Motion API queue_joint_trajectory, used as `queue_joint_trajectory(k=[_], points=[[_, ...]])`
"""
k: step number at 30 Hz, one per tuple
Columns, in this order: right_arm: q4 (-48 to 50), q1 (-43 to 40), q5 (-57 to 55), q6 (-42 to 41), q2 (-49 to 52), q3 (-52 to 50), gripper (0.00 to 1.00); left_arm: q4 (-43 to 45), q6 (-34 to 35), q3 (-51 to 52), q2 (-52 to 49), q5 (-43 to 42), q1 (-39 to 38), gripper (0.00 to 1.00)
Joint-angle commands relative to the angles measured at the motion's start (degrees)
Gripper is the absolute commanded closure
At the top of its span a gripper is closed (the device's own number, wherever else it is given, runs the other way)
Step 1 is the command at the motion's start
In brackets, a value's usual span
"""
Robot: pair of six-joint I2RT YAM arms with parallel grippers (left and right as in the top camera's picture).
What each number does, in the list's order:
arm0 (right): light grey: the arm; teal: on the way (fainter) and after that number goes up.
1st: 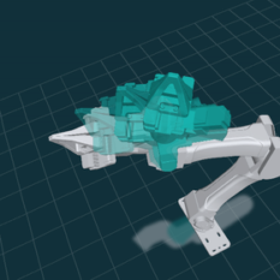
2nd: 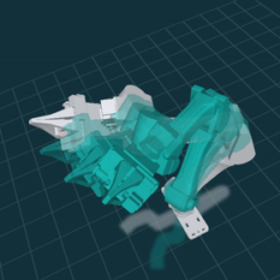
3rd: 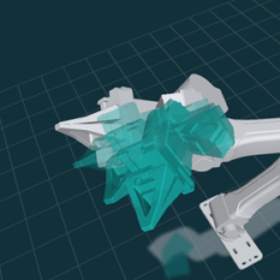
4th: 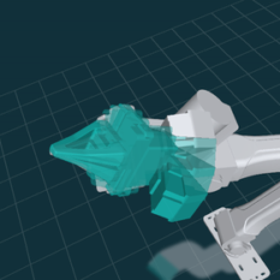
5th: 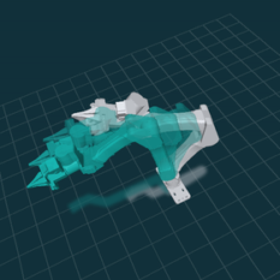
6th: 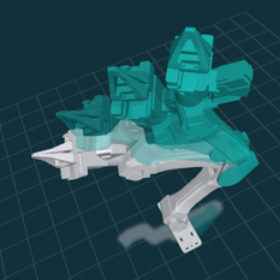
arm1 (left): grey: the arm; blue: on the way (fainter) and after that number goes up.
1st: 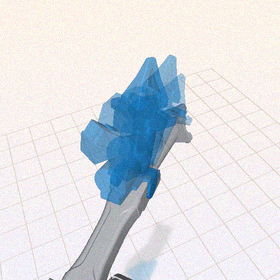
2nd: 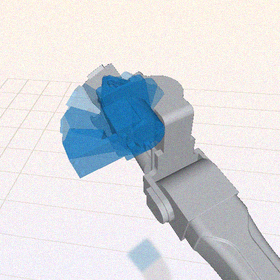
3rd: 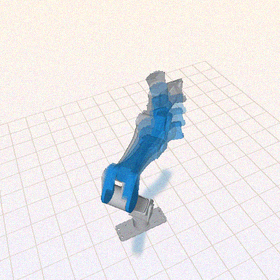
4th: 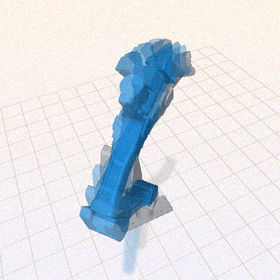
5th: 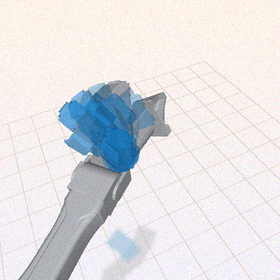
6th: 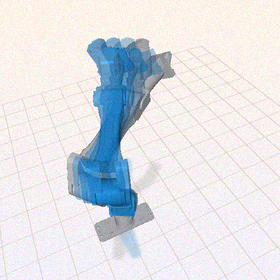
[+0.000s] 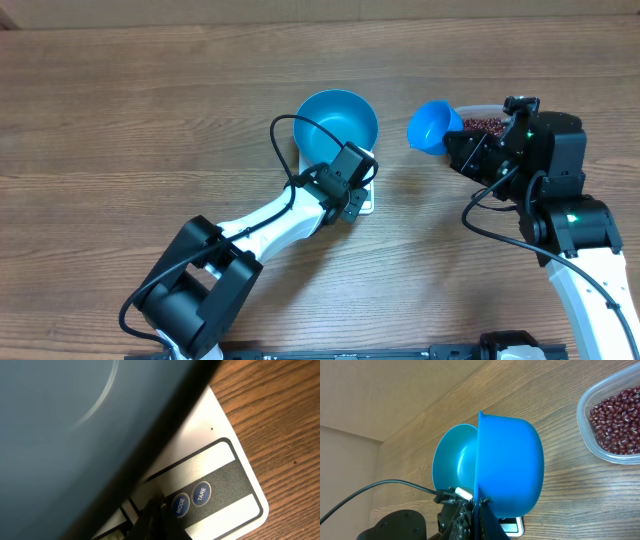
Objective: Scoop item into bowl and weigh 150g on scale
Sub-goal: 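Lift the left gripper off the scale and pull it back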
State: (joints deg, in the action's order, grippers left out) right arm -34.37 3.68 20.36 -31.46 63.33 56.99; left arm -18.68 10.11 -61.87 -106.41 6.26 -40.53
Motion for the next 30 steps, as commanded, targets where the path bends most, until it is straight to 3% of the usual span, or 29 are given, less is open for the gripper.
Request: queue_joint_trajectory(k=[1,8,13,30], points=[[0.1,-0.3,-0.3,0.5,-0.3,1.2,0.96,-0.7,0.2,0.7,-2.9,-0.3,0.2,0.96],[0.1,-0.3,-0.3,0.5,-0.3,1.2,0.96,-1.2,0.2,0.3,-2.8,-0.1,0.7,0.96],[0.2,-0.3,-0.3,0.5,-0.3,1.2,0.96,-6.4,0.2,-2.8,0.2,0.2,1.1,0.96],[-0.9,-0.3,-0.3,2.0,-0.3,1.2,0.96,-18.7,-0.9,-7.1,21.2,-0.3,1.2,0.96]])
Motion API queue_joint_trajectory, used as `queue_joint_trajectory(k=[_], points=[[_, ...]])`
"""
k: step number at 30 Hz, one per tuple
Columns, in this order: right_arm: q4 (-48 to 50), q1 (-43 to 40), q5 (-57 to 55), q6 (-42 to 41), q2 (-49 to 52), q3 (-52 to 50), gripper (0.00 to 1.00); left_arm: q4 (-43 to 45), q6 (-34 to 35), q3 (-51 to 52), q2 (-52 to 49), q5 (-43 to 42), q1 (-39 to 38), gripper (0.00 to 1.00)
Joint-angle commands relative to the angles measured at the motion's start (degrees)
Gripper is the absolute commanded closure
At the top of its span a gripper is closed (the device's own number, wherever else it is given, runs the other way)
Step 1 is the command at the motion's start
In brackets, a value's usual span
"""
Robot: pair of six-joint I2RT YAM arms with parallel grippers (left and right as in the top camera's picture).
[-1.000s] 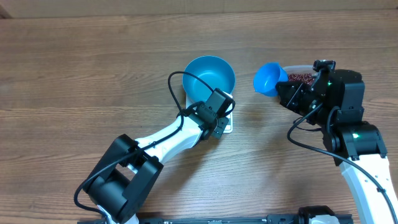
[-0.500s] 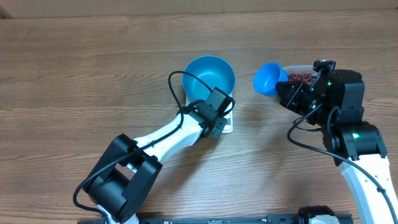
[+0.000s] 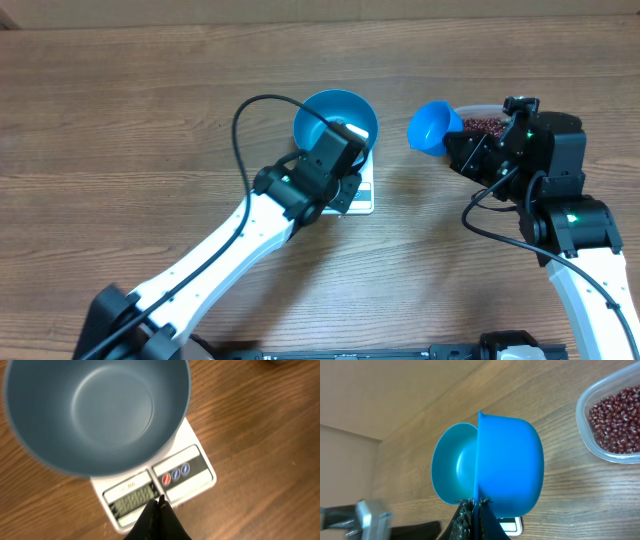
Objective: Scoop item into bowl and weigh 150g on scale
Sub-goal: 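Lift the left gripper off the scale and pull it back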
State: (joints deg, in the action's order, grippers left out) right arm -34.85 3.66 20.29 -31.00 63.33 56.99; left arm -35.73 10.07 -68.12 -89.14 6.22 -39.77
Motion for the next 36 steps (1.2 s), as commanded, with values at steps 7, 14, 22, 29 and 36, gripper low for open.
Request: queue_joint_trajectory(k=[7,14,22,29,36], points=[[-2.8,-0.3,-0.2,4.1,-0.3,1.2,0.96,-7.7,-0.2,-0.9,10.7,-1.4,2.0,0.96],[-1.6,-0.3,-0.2,4.1,-0.3,1.4,0.96,-15.5,-0.2,-0.6,11.0,-4.0,2.3,0.96],[-6.7,-0.3,-1.4,6.0,-1.3,8.9,0.96,-18.6,-0.7,0.0,10.8,-4.3,2.6,0.96],[-15.1,-0.5,-2.7,7.5,-1.3,14.6,0.96,-18.2,-0.9,3.6,10.8,-4.7,2.7,0.96],[-15.5,-0.5,-4.2,7.5,-1.4,14.8,0.96,-13.4,-3.9,6.6,10.8,-3.9,7.3,0.96]])
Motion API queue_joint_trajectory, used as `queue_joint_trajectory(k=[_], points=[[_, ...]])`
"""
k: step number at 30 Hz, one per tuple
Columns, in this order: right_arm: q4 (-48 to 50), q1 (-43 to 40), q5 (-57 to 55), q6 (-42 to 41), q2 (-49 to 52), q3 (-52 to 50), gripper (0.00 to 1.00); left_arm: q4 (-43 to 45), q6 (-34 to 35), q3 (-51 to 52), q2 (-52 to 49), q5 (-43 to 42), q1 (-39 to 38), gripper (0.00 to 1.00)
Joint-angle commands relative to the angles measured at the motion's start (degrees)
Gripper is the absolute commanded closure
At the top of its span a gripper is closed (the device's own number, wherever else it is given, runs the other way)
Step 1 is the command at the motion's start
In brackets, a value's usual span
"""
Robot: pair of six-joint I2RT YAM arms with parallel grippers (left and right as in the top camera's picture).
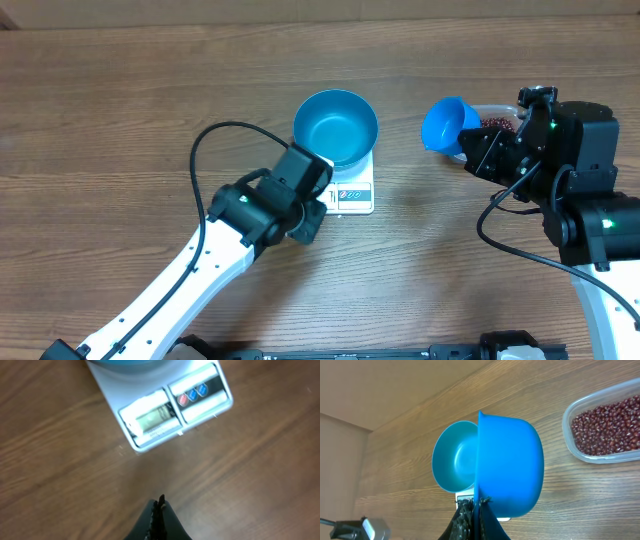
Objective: Scoop item into bowl and weigh 150g on scale
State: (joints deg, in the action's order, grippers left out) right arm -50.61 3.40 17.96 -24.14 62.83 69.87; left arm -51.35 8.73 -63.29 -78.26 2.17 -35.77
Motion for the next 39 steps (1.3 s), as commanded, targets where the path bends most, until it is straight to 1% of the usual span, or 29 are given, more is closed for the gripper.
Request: queue_joint_trajectory(k=[1,5,9,13,15,18,26,29,32,33,35,39], points=[[0.4,-0.3,-2.3,0.6,-0.9,1.9,0.96,3.6,-2.7,2.5,0.0,-0.1,4.7,0.96],[1.3,-0.3,-2.8,0.6,-1.1,1.9,0.96,6.5,-6.2,4.4,-0.1,-4.5,8.5,0.96],[2.1,-0.3,-4.5,0.6,-1.1,1.9,0.96,8.1,-11.8,4.4,-0.1,-6.3,9.3,0.96],[3.7,-0.3,-5.3,0.6,-1.0,1.9,0.96,7.9,-12.6,4.4,-0.1,-7.1,9.1,0.96],[4.5,-0.3,-5.5,0.6,-1.0,1.9,0.96,7.9,-12.9,4.4,-0.2,-9.3,9.1,0.96],[5.2,-0.3,-5.8,0.6,-1.0,1.9,0.96,7.5,-15.9,4.4,-0.2,-13.3,9.1,0.95],[4.7,-0.3,-6.4,0.7,-1.0,1.9,0.96,7.3,-16.1,4.7,-0.2,-13.6,9.1,0.94],[4.7,-0.3,-6.4,0.7,-1.0,1.9,0.96,7.9,-16.0,4.7,-0.2,-13.1,9.1,0.91],[4.7,-0.3,-6.4,0.6,-1.0,1.9,0.96,8.4,-16.0,4.7,-0.2,-11.8,9.1,0.92],[4.7,-0.3,-6.4,0.6,-1.0,1.9,0.96,8.6,-15.9,4.7,-0.3,-10.1,9.1,0.95],[4.6,-0.3,-6.4,0.6,-1.0,1.9,0.96,8.9,-14.6,4.7,-0.5,-8.5,9.1,0.96],[4.2,-0.3,-6.4,0.7,-1.0,1.9,0.97,9.5,-14.4,4.7,-1.1,-8.4,9.1,0.95]])
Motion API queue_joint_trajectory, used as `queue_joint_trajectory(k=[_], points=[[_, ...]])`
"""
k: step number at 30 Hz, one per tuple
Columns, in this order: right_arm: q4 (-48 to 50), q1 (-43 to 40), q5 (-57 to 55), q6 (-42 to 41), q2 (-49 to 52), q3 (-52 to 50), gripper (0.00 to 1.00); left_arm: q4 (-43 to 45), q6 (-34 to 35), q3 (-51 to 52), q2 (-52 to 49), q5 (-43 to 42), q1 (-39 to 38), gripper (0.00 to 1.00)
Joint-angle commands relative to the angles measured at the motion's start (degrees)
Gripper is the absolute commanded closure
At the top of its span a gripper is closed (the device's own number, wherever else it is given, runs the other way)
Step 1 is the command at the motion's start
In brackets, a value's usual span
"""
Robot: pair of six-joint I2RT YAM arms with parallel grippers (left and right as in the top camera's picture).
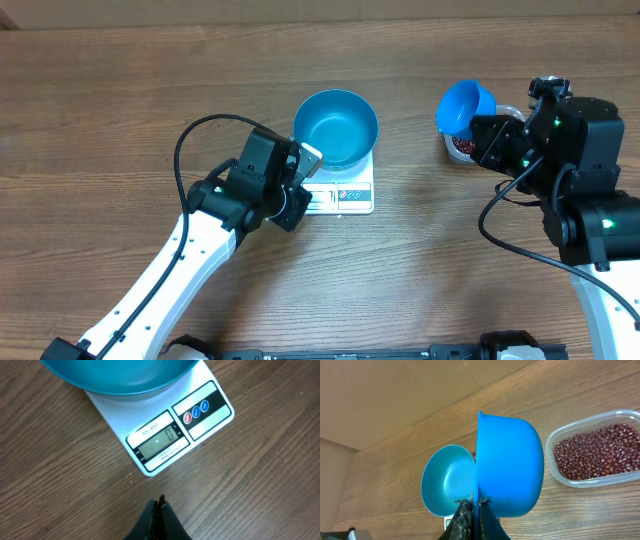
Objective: Scoop item into bowl and weigh 150g on scale
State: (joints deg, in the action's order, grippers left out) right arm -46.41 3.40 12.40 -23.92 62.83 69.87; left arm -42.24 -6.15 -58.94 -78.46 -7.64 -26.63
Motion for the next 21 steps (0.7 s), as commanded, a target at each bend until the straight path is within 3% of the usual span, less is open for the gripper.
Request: queue_joint_trajectory(k=[1,5,10,14,15,21], points=[[0.0,-0.3,-0.9,0.4,-1.0,1.9,0.96,0.3,0.4,0.4,-0.9,1.3,-0.1,0.95],[-0.2,-0.3,-0.8,0.4,-1.0,1.9,0.96,-0.2,0.4,0.4,-0.9,-1.2,-0.1,0.87],[-0.2,-0.3,-0.8,0.4,-1.0,1.9,0.96,-0.2,0.6,0.4,-0.9,-1.4,-0.1,0.58],[-0.3,-0.3,-0.9,0.4,-1.0,1.9,0.96,-0.2,0.6,0.4,-0.9,-1.4,-0.1,0.20],[-0.4,-0.3,-0.9,0.4,-1.0,1.9,0.96,-0.2,0.6,0.4,-0.9,-1.4,-0.1,0.01],[-0.5,-0.3,-0.8,0.4,-1.0,1.9,0.96,-0.2,0.6,0.4,-0.9,-0.9,-0.1,0.01]])
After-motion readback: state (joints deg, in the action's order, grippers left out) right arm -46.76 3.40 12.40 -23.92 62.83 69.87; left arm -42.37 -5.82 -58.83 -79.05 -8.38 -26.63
